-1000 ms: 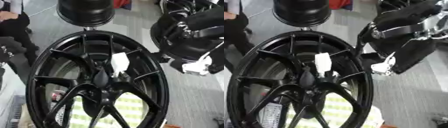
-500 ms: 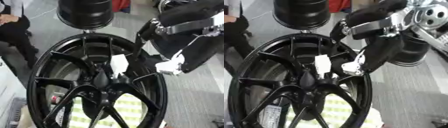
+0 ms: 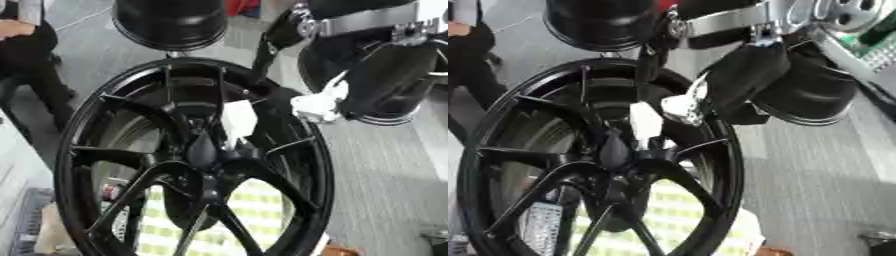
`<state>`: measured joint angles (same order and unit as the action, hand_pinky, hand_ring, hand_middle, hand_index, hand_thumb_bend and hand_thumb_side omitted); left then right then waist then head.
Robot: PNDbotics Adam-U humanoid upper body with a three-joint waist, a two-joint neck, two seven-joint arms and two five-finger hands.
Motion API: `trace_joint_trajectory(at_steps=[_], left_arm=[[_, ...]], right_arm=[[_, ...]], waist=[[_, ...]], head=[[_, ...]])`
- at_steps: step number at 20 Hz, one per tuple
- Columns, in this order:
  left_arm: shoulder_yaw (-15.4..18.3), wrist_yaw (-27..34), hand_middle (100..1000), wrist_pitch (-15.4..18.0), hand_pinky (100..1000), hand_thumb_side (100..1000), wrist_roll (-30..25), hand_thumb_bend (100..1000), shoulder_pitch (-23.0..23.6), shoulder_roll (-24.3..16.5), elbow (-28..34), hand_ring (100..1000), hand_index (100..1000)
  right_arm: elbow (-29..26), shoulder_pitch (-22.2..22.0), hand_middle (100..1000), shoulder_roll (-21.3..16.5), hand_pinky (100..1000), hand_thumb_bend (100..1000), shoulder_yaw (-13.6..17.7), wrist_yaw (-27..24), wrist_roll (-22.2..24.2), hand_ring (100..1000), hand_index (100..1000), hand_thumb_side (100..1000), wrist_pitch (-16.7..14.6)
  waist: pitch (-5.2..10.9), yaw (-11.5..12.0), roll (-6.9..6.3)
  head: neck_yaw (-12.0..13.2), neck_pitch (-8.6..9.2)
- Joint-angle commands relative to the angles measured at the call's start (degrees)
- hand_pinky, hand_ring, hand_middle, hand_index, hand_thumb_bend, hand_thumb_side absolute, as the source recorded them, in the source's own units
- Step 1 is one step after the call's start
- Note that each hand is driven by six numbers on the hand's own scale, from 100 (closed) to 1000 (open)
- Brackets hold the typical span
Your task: Pull the pin out of the wheel hub.
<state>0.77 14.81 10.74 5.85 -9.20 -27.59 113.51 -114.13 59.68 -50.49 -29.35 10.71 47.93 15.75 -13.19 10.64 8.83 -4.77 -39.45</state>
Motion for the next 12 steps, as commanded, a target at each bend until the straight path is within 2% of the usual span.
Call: trace_joint_trajectory(at_steps=[1, 6, 12], left_arm=[[0.51, -0.27, 618, -0.01, 761, 689, 0.11, 100, -0.82, -0.78, 1.08, 651, 749], [0.39, -0.46, 617, -0.24, 761, 692, -0.04, 100, -0.97, -0.94, 1.08, 651, 748], [0.4, -0.8, 616, -0.36, 761, 694, -0.02, 100, -1.04, -1.27, 1.08, 650, 746]], right_arm=[[-0.46, 0.06, 761, -0.74, 909, 100, 0.22, 1.87, -1.6, 858, 815, 716, 1.53], [-0.46, -1.22, 796, -0.73, 911, 100, -0.22, 4.18, -0.57, 888, 836, 722, 3.28], [-0.46, -3.01, 817, -0.99, 918, 180, -0.61, 5.22, -0.12, 916, 846, 655, 5.11]], waist=[[0.59, 0.12, -0.18], [0.37, 0.48, 0.51], [-0.01, 0.77, 1.26]], head=[[0.11, -0.55], [0.3, -0.86], [0.42, -2.01]])
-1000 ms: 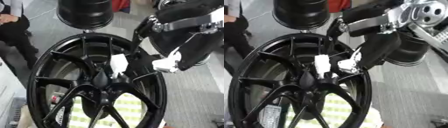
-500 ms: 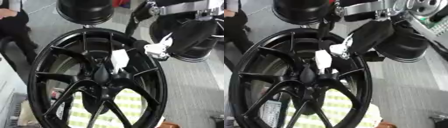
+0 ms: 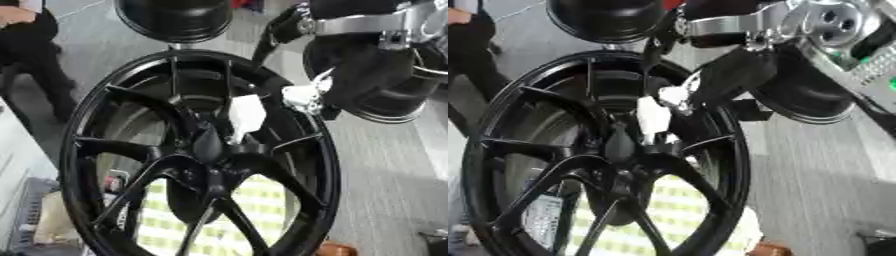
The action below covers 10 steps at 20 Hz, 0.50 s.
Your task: Pull the pin out of the wheel hub.
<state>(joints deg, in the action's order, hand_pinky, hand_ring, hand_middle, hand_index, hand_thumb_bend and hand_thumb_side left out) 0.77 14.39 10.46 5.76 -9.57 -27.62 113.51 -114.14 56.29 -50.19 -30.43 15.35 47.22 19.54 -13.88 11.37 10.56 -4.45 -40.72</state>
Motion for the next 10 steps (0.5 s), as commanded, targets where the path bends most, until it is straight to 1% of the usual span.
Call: trace_joint_trajectory(at_steps=[1, 2, 3, 6, 10], left_arm=[[0.38, -0.42, 615, -0.08, 761, 694, 0.05, 100, -0.71, -1.29, 1.08, 650, 746], [0.37, -0.45, 615, -0.1, 761, 694, 0.05, 100, -0.73, -1.33, 1.08, 650, 746], [0.34, -0.48, 614, -0.13, 761, 696, 0.02, 100, -0.75, -1.34, 1.08, 650, 746], [0.23, -0.53, 612, -0.31, 761, 699, -0.07, 100, -0.79, -1.33, 1.08, 649, 745], [0.03, -0.59, 610, -0.49, 761, 701, -0.3, 100, -0.95, -1.22, 1.08, 646, 745]], right_arm=[[-0.45, 0.2, 814, -1.2, 917, 190, 0.32, 0.29, 0.57, 918, 845, 635, 1.49], [-0.45, 0.12, 814, -1.15, 917, 190, 0.22, -0.08, 0.51, 918, 845, 635, 1.63], [-0.45, 0.08, 807, -1.09, 918, 228, 0.08, -0.39, 0.5, 919, 839, 586, 1.67], [-0.45, 0.03, 802, -0.91, 918, 256, -0.19, -0.6, 0.27, 918, 837, 550, 1.8], [-0.45, -0.32, 800, -0.77, 919, 259, -0.14, 0.4, -1.06, 917, 837, 520, 2.81]], waist=[[0.59, 0.07, -0.35], [0.54, 0.09, -0.26], [0.45, 0.13, -0.16], [0.24, 0.2, 0.07], [-0.11, 0.44, 0.29]], head=[[0.13, -1.04], [0.15, -1.22], [0.15, -1.42], [0.19, -1.53], [0.05, -0.8]])
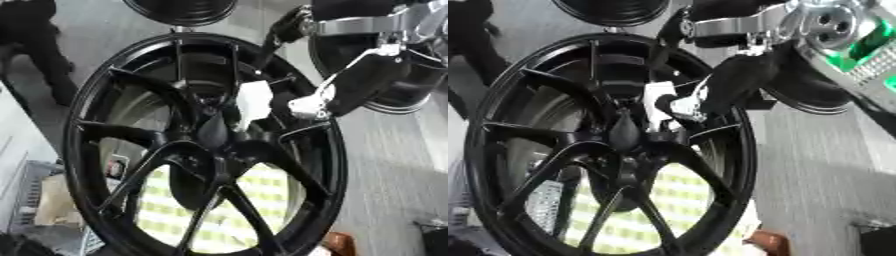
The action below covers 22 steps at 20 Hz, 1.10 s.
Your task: Pull the pin out of the wheel hub.
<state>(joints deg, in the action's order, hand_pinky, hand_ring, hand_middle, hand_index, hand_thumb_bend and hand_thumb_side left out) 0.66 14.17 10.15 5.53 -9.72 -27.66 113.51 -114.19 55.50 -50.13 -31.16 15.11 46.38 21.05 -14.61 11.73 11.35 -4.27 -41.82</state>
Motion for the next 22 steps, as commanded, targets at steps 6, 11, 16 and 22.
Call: trace_joint_trajectory(at_steps=[6, 11, 16, 22], left_arm=[[0.18, -0.61, 607, -0.15, 762, 705, -0.07, 100, -1.09, -0.98, 1.08, 643, 745], [0.14, -0.94, 605, -0.09, 762, 707, -0.11, 100, -1.63, -0.92, 1.08, 641, 744], [0.12, -1.21, 603, -0.03, 762, 711, -0.11, 100, -2.18, -0.9, 1.08, 639, 744], [-0.02, -1.41, 601, -0.1, 762, 713, -0.13, 100, -2.76, -0.9, 1.08, 637, 744]], right_arm=[[-0.4, -0.29, 801, -0.69, 922, 261, 0.89, 1.74, -3.36, 922, 845, 487, 2.37], [-0.4, -1.0, 803, -0.77, 924, 237, 0.99, 2.08, -5.08, 927, 852, 496, 1.84], [-0.4, -4.96, 804, -2.78, 924, 221, 1.67, 1.09, -7.48, 928, 855, 516, -0.96], [-0.4, -7.83, 804, -3.88, 923, 209, 1.97, 0.56, -9.8, 929, 856, 524, -3.17]], waist=[[-0.34, 0.72, -0.25], [-1.62, 1.17, 0.03], [-2.82, 1.62, 0.33], [-3.88, 2.15, 0.61]], head=[[-1.08, 2.61], [-1.55, 4.54], [-1.46, 5.24], [-1.42, 5.2]])
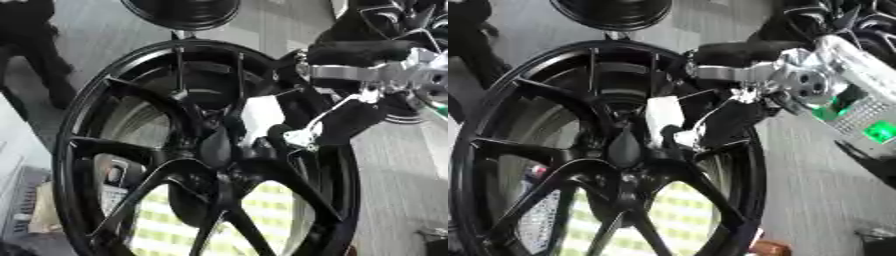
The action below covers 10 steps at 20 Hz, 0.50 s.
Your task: Pull the pin out of the wheel hub.
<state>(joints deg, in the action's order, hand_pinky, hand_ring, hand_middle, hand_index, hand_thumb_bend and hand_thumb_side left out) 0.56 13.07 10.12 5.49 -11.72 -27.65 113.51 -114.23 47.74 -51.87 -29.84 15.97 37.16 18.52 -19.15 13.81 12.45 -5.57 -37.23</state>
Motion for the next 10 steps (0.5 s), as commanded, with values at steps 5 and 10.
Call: trace_joint_trajectory(at_steps=[5, 10], left_arm=[[0.07, -0.51, 599, -0.08, 762, 716, -0.12, 100, -1.02, -0.95, 1.08, 636, 744], [0.04, -0.81, 599, -0.08, 763, 720, -0.26, 100, -1.09, -0.91, 1.08, 635, 743]], right_arm=[[-0.36, -0.7, 809, -2.09, 924, 218, 0.66, 0.16, -1.28, 930, 857, 501, -0.72], [-0.36, -0.6, 809, -1.75, 924, 211, 1.46, 0.42, -3.33, 929, 858, 464, -0.62]], waist=[[-0.03, 0.54, -0.19], [-0.56, 0.88, 0.01]], head=[[0.04, 0.55], [0.24, 0.86]])
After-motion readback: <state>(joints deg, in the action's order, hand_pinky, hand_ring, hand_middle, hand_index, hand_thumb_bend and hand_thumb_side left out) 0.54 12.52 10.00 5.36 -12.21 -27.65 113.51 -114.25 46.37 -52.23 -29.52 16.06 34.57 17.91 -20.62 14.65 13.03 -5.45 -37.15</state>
